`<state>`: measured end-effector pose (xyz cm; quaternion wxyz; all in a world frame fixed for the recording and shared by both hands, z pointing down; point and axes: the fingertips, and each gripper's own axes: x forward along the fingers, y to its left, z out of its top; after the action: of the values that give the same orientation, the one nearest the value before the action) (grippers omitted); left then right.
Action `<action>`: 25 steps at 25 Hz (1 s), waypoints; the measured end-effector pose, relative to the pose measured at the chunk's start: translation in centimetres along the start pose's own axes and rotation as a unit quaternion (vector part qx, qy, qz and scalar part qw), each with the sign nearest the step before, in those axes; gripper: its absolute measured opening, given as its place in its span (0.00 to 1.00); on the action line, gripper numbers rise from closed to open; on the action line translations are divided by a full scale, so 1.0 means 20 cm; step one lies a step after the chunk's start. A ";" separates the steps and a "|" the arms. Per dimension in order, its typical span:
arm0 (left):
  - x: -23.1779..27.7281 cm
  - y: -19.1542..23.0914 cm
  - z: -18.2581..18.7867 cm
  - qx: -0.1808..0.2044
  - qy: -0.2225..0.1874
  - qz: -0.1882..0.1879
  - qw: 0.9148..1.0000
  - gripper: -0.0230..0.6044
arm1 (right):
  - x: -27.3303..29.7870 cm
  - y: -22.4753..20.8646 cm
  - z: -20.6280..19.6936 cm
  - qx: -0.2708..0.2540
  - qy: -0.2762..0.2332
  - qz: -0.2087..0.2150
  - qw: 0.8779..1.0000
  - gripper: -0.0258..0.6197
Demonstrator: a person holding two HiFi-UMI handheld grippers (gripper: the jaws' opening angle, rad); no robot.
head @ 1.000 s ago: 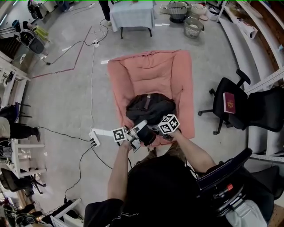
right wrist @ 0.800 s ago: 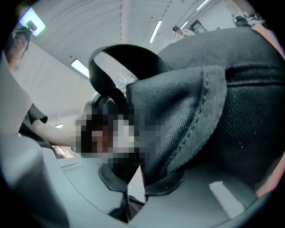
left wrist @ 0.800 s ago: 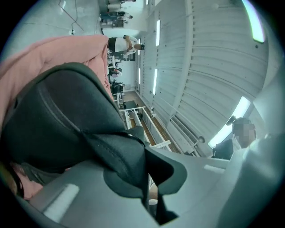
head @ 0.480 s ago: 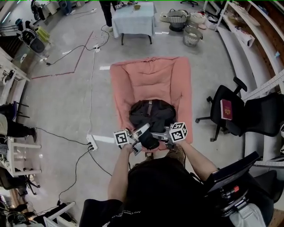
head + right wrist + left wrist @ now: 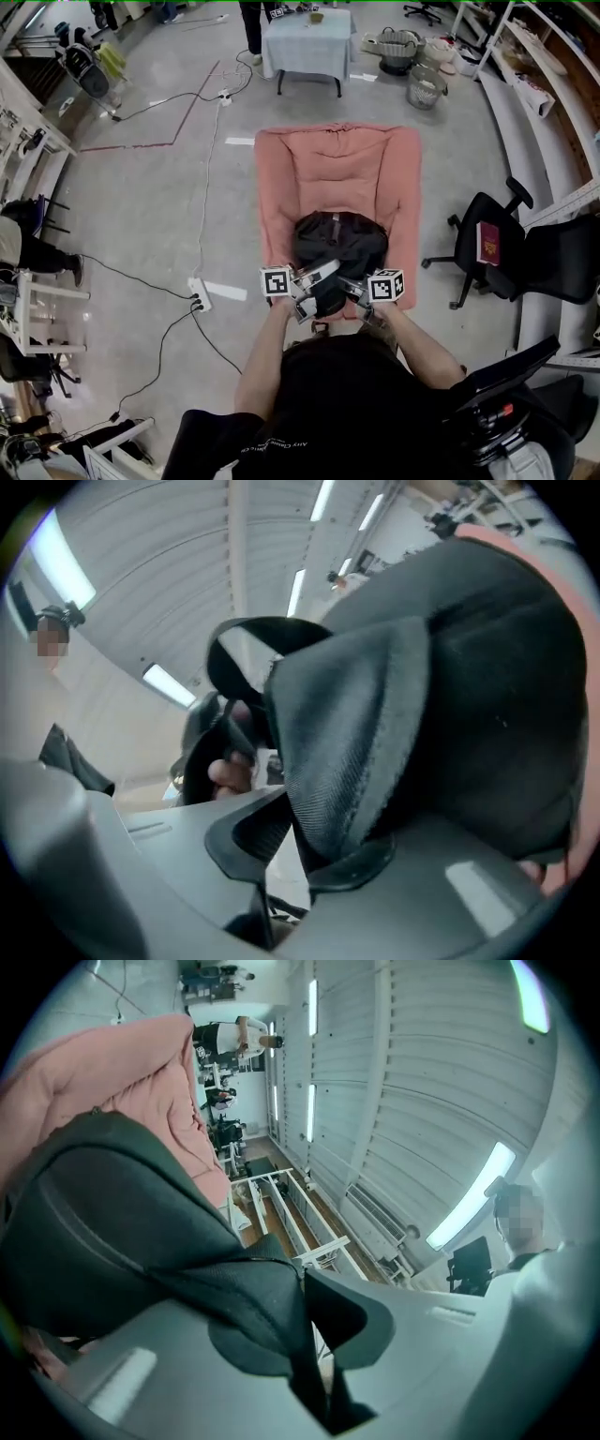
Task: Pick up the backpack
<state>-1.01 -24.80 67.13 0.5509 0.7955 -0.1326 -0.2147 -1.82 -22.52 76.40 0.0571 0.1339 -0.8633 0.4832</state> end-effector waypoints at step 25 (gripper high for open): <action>0.03 0.07 0.09 0.000 -0.039 0.006 0.999 0.09 | -0.19 0.27 0.32 0.043 -0.173 0.099 0.979 0.10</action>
<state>-1.37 -27.10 67.72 0.5469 0.7856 -0.1588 -0.2418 0.50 -24.47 67.71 -0.1469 0.1320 -0.8477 0.4924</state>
